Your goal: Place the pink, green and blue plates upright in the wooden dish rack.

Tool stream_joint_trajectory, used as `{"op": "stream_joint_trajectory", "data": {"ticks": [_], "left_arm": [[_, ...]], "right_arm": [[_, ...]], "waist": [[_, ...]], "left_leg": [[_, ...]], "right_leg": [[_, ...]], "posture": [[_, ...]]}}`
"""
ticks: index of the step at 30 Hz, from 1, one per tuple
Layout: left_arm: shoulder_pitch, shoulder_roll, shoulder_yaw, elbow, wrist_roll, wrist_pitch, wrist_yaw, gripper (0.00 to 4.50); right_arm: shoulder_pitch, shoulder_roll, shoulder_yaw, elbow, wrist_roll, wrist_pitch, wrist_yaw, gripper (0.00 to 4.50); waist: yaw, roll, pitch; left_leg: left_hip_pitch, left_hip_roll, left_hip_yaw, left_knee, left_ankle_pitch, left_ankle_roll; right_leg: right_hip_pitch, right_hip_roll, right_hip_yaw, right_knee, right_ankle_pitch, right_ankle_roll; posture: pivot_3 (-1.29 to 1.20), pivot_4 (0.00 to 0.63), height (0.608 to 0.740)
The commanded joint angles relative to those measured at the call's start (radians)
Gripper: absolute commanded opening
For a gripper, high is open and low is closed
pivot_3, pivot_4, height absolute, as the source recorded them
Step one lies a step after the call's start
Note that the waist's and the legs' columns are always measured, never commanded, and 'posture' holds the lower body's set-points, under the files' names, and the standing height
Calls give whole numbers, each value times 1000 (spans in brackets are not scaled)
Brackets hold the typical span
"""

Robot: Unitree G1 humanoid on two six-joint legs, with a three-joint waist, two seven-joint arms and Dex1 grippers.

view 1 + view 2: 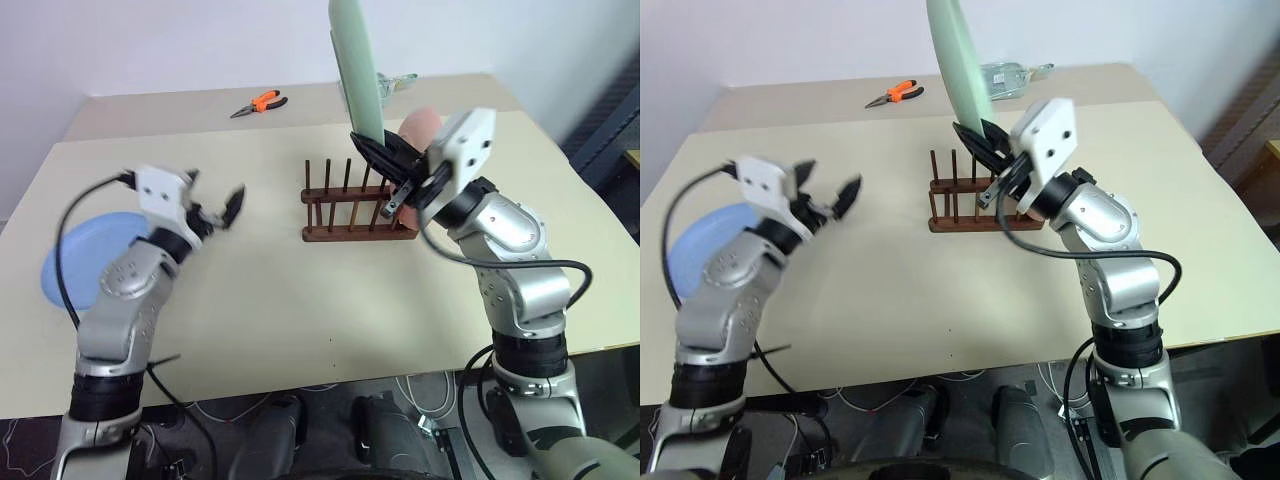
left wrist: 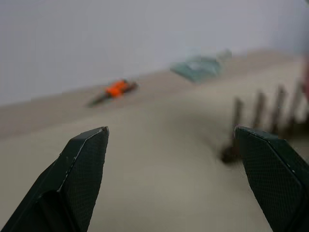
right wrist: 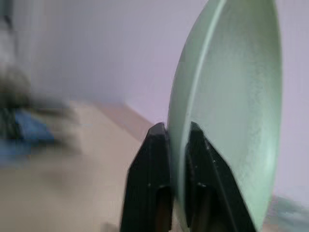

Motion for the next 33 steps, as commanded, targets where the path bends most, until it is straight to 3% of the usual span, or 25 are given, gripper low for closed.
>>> {"op": "stream_joint_trajectory", "data": {"ticks": [1, 7, 21, 25, 30, 33], "left_arm": [[54, 0, -64, -50, 11, -69, -112, 4268], [106, -26, -134, -99, 18, -47, -159, 4268], [110, -61, -163, -139, 35, -12, -170, 4268], [110, -64, -161, -139, 24, 0, -178, 4309], [111, -65, -155, -144, 8, 16, -191, 4500], [111, -66, -151, -141, 12, 16, -187, 4500]], "right_arm": [[10, 58, -71, -65, 168, 134, -114, 0], [33, 81, -85, -49, 232, 197, -192, 0], [16, 68, -89, 129, 202, 194, -256, 0], [13, 49, -67, 131, 168, 176, -240, 1575], [0, 20, -36, 120, 83, 115, -226, 4230], [-22, -37, 8, 103, -18, 23, -188, 4230]], "waist": [[-1, 0, 0], [-1, 1, 1], [-2, 2, 0], [-1, 2, 0], [-2, 2, 0], [-2, 2, 0]], "left_leg": [[0, 0, 0, 0, 0, 0], [0, 0, 0, 0, 0, 0], [0, 0, 1, 0, 1, 2], [0, 0, 1, 0, 1, 2], [0, 0, 1, 0, 1, 2], [0, 0, 1, 0, 1, 2]], "right_leg": [[0, 0, 0, 0, 0, 0], [-1, 0, 0, 0, 0, 0], [-1, 0, -1, 0, 0, 0], [-1, 0, -1, 0, 0, 0], [-1, 0, -1, 0, 0, 0], [-1, -1, -1, 0, 0, 0]], "posture": [[0, 150, 729], [0, 150, 729], [0, 150, 729], [0, 150, 729], [0, 150, 729], [0, 150, 729]]}}
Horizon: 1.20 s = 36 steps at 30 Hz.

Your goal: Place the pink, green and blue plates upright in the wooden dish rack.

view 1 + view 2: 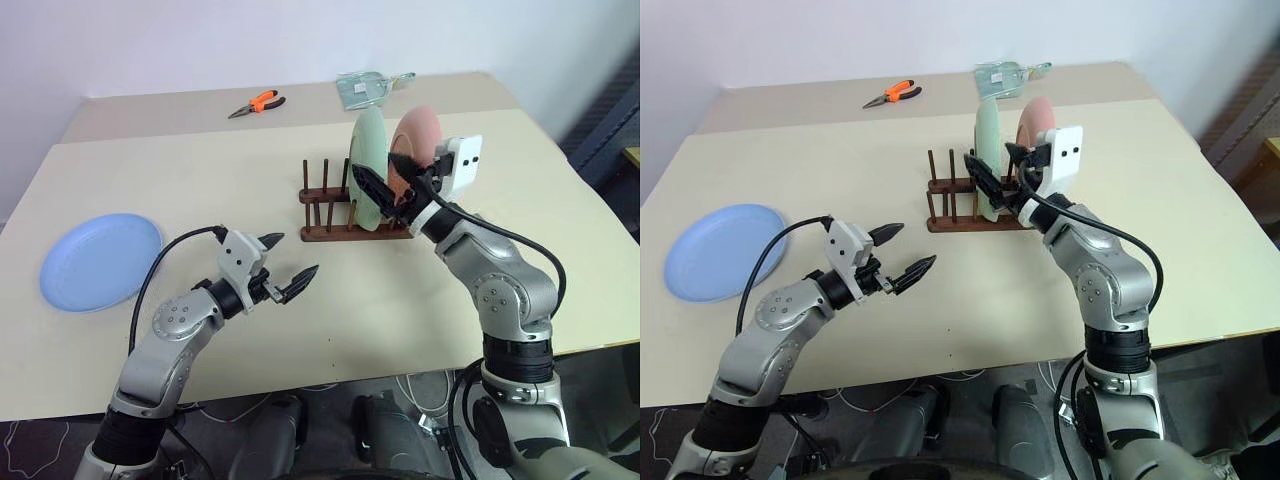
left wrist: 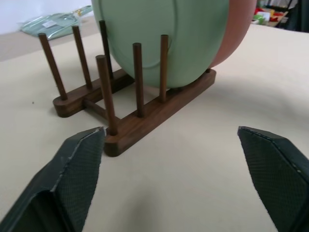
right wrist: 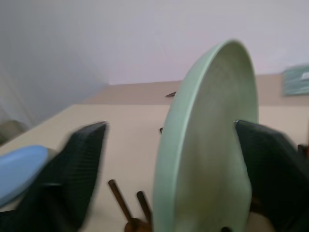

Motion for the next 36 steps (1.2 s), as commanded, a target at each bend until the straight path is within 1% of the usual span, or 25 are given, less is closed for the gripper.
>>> {"op": "stream_joint_trajectory", "data": {"ticks": [1, 4, 6, 9, 10, 11, 13, 15, 17, 18, 20, 21, 22, 25, 29, 31, 34, 36], "left_arm": [[-1, -4, 21, -38, -1, -3, 7, 4500], [-10, -15, 51, -28, -8, -8, 28, 4500], [-20, -31, 92, -12, -26, 0, 54, 4500], [-32, -49, 152, 21, -23, -2, 104, 4500], [-39, -57, 180, 41, -17, -1, 135, 4500], [-48, -64, 208, 62, -6, 3, 174, 4500], [-75, -81, 288, 107, 25, 5, 290, 4500], [-122, -88, 392, 156, 94, 62, 482, 4500], [-156, -92, 469, 175, 136, 131, 622, 4500], [-171, -93, 527, 170, 171, 180, 715, 4500], [-192, -113, 658, 139, 195, 283, 865, 4500], [-202, -134, 716, 119, 180, 326, 913, 4500], [-205, -149, 750, 101, 167, 361, 935, 4500], [-206, -194, 828, 56, 128, 456, 970, 4500], [-224, -273, 946, 6, 72, 536, 1032, 4500], [-251, -313, 1009, 15, -1, 572, 1036, 4500], [-295, -355, 1086, 42, -97, 613, 1047, 3717], [-320, -366, 1120, 51, -139, 629, 1066, 2728]], "right_arm": [[-57, -58, 35, -58, -104, -125, 43, 4230], [-91, -98, 52, -62, -180, -208, 61, 4230], [-113, -125, 67, -54, -225, -243, 78, 4230], [-138, -156, 107, -67, -229, -260, 158, 4230], [-145, -162, 124, -78, -225, -262, 187, 4377], [-151, -167, 141, -88, -224, -261, 214, 4377], [-162, -199, 212, -104, -273, -298, 284, 4377], [-172, -220, 284, -95, -344, -363, 336, 4377], [-176, -216, 315, -78, -383, -404, 348, 4377], [-172, -203, 324, -68, -389, -416, 350, 4377], [-162, -182, 347, -43, -410, -451, 355, 4377], [-159, -174, 358, -29, -422, -469, 360, 4377], [-157, -168, 364, -20, -429, -483, 364, 4377], [-154, -149, 367, 1, -432, -506, 379, 4377], [-149, -137, 364, 24, -438, -529, 397, 4377], [-148, -133, 363, 35, -443, -540, 401, 4377], [-143, -129, 358, 37, -446, -546, 400, 4500], [-138, -127, 354, 35, -449, -546, 398, 4500]], "waist": [[0, 0, 0], [0, 0, 0], [1, 0, 0], [0, 0, 0], [0, 0, 0], [0, 0, 0], [0, 0, 0], [0, 0, 0], [0, -2, 0], [0, -2, 0], [0, -2, 0], [0, -2, 0], [1, -2, 0], [7, -4, 0], [4, -7, -1], [3, -7, -1], [2, -8, -1], [2, -8, 0]], "left_leg": [[0, 0, 0, 0, 0, 0], [0, 0, 0, 0, 0, 0], [0, 0, 0, 0, 0, 0], [0, 0, 0, 0, 0, 0], [0, 0, 0, 0, 0, 0], [0, 0, 0, 0, 0, 0], [0, 0, 0, 0, 0, 0], [0, 0, 0, 0, 0, 0], [0, 0, -1, 1, 0, 0], [0, 0, -1, 1, 0, 0], [0, 0, -1, 1, 0, 0], [0, 0, -1, 1, 0, 0], [0, 0, 0, 1, 0, 0], [0, 0, -1, 2, -1, -1], [0, 0, -3, 4, -1, -3], [0, 0, -3, 4, -1, -4], [0, 0, -3, 3, -1, -4], [0, 0, -3, 3, -1, -4]], "right_leg": [[0, 0, 0, 0, 0, 0], [0, 0, 0, 0, 0, 0], [0, 0, 0, 0, 0, 0], [0, 0, -1, 0, 0, 0], [0, 0, -1, 0, 0, 0], [0, 0, -1, 0, 0, 0], [0, 0, -1, 0, 1, 1], [0, 0, -1, 0, 1, 3], [0, 0, -1, 0, 2, 3], [0, 1, -2, 0, 2, 3], [0, 0, -1, 0, 2, 4], [0, 0, -2, 0, 2, 4], [0, 0, -2, 0, 2, 4], [1, 0, -3, 0, 2, 4], [3, 0, -5, 0, 2, 4], [3, 1, -6, 0, 2, 4], [2, 1, -6, 0, 2, 4], [2, 1, -6, 0, 2, 4]], "posture": [[0, 150, 729], [0, 150, 729], [0, 150, 729], [0, 150, 729], [0, 150, 729], [0, 150, 729], [0, 150, 729], [0, 150, 729], [0, 150, 729], [0, 150, 729], [0, 150, 729], [0, 150, 729], [0, 150, 729], [0, 150, 729], [0, 150, 729], [0, 150, 729], [0, 150, 729], [0, 150, 729]]}}
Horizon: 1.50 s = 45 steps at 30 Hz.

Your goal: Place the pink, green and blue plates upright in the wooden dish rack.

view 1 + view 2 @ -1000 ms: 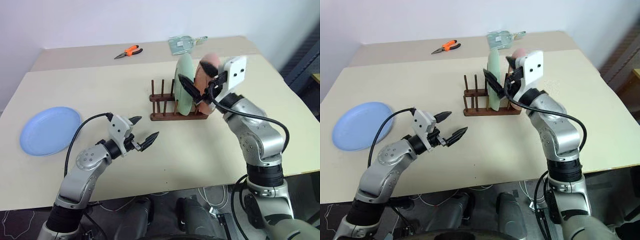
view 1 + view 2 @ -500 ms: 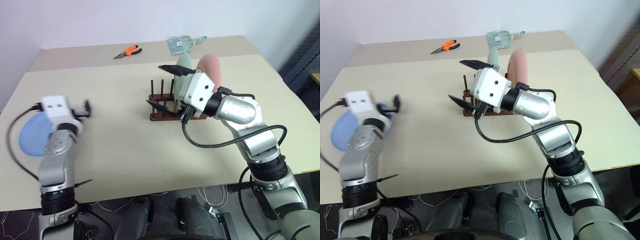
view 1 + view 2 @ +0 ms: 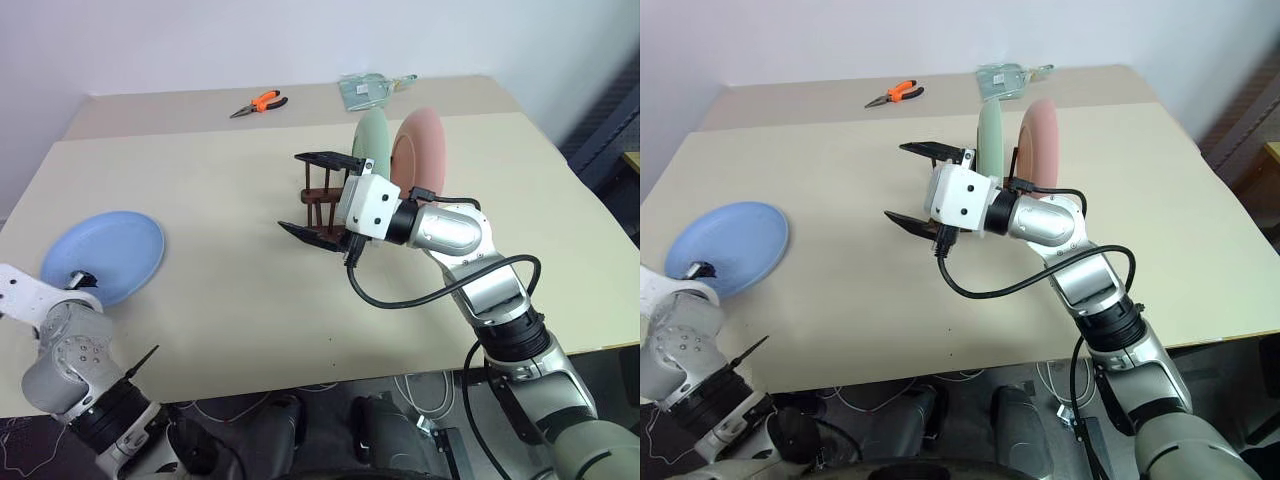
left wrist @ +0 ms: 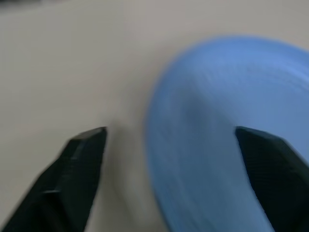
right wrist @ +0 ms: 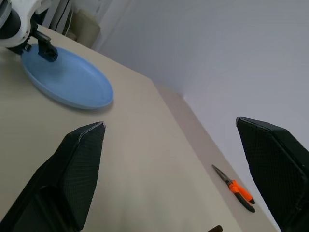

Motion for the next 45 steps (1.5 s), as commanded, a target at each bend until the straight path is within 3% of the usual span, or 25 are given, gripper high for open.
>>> {"op": "stream_joint_trajectory", "data": {"ticks": [1, 4, 6, 11, 17, 20, 27, 31, 35, 36, 37, 38, 43, 45], "left_arm": [[-36, 0, 61, -14, -76, 20, 32, 2232], [-49, 17, 42, -8, -88, 10, 37, 645], [-55, 43, -17, -14, -93, -26, -11, 125], [-101, 119, -265, -83, -95, -136, -199, 125], [-237, 169, -561, -132, -87, -95, -307, 125], [-286, 135, -632, -150, -114, -53, -309, 125], [-311, 60, -632, -179, -168, -18, -267, 125], [-292, 50, -642, -190, -174, -12, -264, 0], [-278, 56, -644, -194, -180, -18, -274, 0], [-277, 59, -639, -195, -184, -23, -280, 337], [-276, 59, -632, -195, -189, -30, -283, 730], [-276, 58, -627, -196, -191, -35, -284, 976], [-293, 105, -540, -184, -172, -150, -290, 3507], [-297, 145, -477, -152, -132, -222, -262, 3507]], "right_arm": [[5, 7, -24, -18, -5, -23, -2, 4500], [12, 3, -30, -18, 3, -4, 3, 4500], [16, 1, -33, -19, 3, 6, 3, 4500], [15, -12, -24, -18, -47, -30, -2, 4500], [-24, -13, 15, 40, -187, -136, -23, 4500], [-86, -6, 43, 139, -308, -196, -76, 4500], [-139, 5, 89, 286, -437, -272, -119, 4500], [-148, 13, 82, 309, -452, -281, -122, 2785], [-149, 19, 79, 301, -453, -287, -118, 660], [-149, 20, 81, 297, -458, -289, -121, 89], [-149, 21, 84, 293, -465, -292, -124, 0], [-148, 22, 85, 289, -469, -294, -126, 0], [-140, 46, 81, 262, -471, -281, -138, 0], [-135, 60, 70, 256, -459, -273, -145, 0]], "waist": [[0, 0, 0], [0, -1, 0], [1, -1, 0], [4, -3, 1], [-5, -3, 1], [-18, -3, 1], [-24, -4, 2], [-21, -5, 2], [-22, -5, 2], [-22, -5, 2], [-22, -5, 2], [-22, -5, 2], [-25, -5, 2], [-27, -4, 2]], "left_leg": [[0, 0, 0, 0, 0, 0], [0, 0, 0, 0, 0, -1], [0, 0, 0, 0, 1, -1], [0, 0, 0, 0, 2, -3], [0, -1, 1, -1, 2, -4], [0, 0, 3, -3, 4, -6], [0, 0, 2, -3, 6, -6], [0, 0, 2, -2, 6, -6], [0, 0, 2, -2, 6, -6], [0, 0, 2, -2, 6, -6], [0, 0, 2, -2, 6, -6], [0, 0, 2, -2, 6, -6], [0, 0, 2, -2, 6, -7], [0, 1, 2, -3, 6, -7]], "right_leg": [[0, 0, 0, 0, 0, 0], [0, 0, 0, 0, 0, 0], [0, 0, 0, 0, 0, 0], [0, 0, 0, 0, 0, 0], [0, 0, 1, 0, 0, 0], [-2, 1, 3, 1, 0, 0], [-3, 1, 4, 1, 0, -1], [-2, 1, 4, 1, 0, 0], [-2, 1, 4, 1, 0, 0], [-2, 1, 4, 1, 0, 0], [-2, 1, 4, 1, 0, 0], [-2, 1, 4, 1, 0, 0], [-2, 2, 4, 1, 0, -1], [-3, 2, 4, 2, 0, -1]], "posture": [[0, 150, 729], [0, 150, 729], [0, 150, 729], [0, 150, 729], [0, 150, 729], [0, 150, 729], [0, 150, 729], [0, 150, 729], [0, 150, 729], [0, 150, 729], [0, 150, 729], [0, 150, 729], [0, 150, 729], [0, 150, 729]]}}
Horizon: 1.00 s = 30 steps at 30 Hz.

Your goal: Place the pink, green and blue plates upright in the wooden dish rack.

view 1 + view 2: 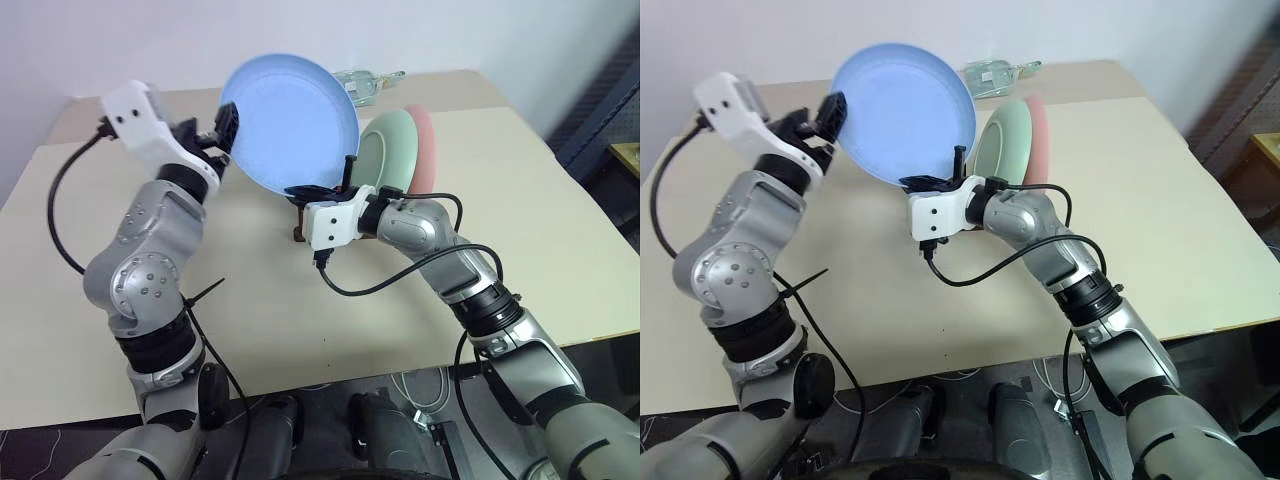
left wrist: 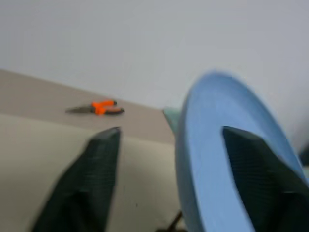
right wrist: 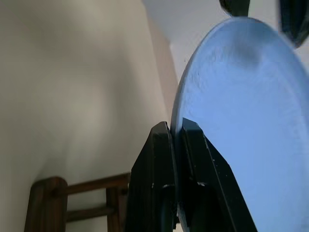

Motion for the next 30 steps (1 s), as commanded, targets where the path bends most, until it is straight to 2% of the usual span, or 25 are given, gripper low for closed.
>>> {"op": "stream_joint_trajectory", "data": {"ticks": [1, 5, 9, 13, 17, 22, 30], "left_arm": [[-8, 87, 115, 11, 82, -149, 21, 3507], [158, 259, 55, 63, 228, -250, -99, 3507], [398, 346, -135, 74, 337, -370, -285, 3507], [560, 287, -280, 53, 346, -488, -409, 3507], [666, 250, -385, 74, 368, -577, -501, 3507], [695, 224, -415, 74, 374, -605, -544, 3507], [692, 218, -406, 67, 382, -608, -561, 3507]], "right_arm": [[-10, 27, -46, -61, 28, 7, -30, 0], [5, 98, -117, -107, 164, 72, -35, 0], [43, 194, -213, -249, 440, 245, 12, 0], [82, 271, -302, -401, 745, 533, -3, 0], [100, 366, -395, -466, 1004, 753, -125, 0], [116, 456, -466, -459, 1156, 867, -279, 0], [127, 478, -479, -410, 1197, 892, -371, 0]], "waist": [[-1, 0, 0], [1, 1, 0], [13, 1, 0], [25, 1, 0], [24, 3, 1], [20, 6, 2], [18, 6, 2]], "left_leg": [[0, 0, 0, 0, 0, 0], [0, 0, 1, -1, 0, 0], [0, -1, 0, 0, 0, 1], [0, -1, -1, 1, -7, 7], [0, 0, -1, -1, -7, 6], [0, 1, 0, -3, -7, 6], [0, 1, 0, -3, -6, 8]], "right_leg": [[-1, 0, 0, 0, 0, 0], [-1, 0, 1, 0, 0, 0], [1, 0, 1, 0, 0, -1], [1, -1, 1, -1, 0, -1], [0, -1, 2, 0, -1, -5], [-3, -1, 2, 0, -1, -6], [-3, -1, 2, 0, 0, -4]], "posture": [[0, 150, 729], [0, 150, 729], [0, 150, 729], [0, 150, 729], [0, 150, 729], [0, 150, 729], [0, 150, 729]]}}
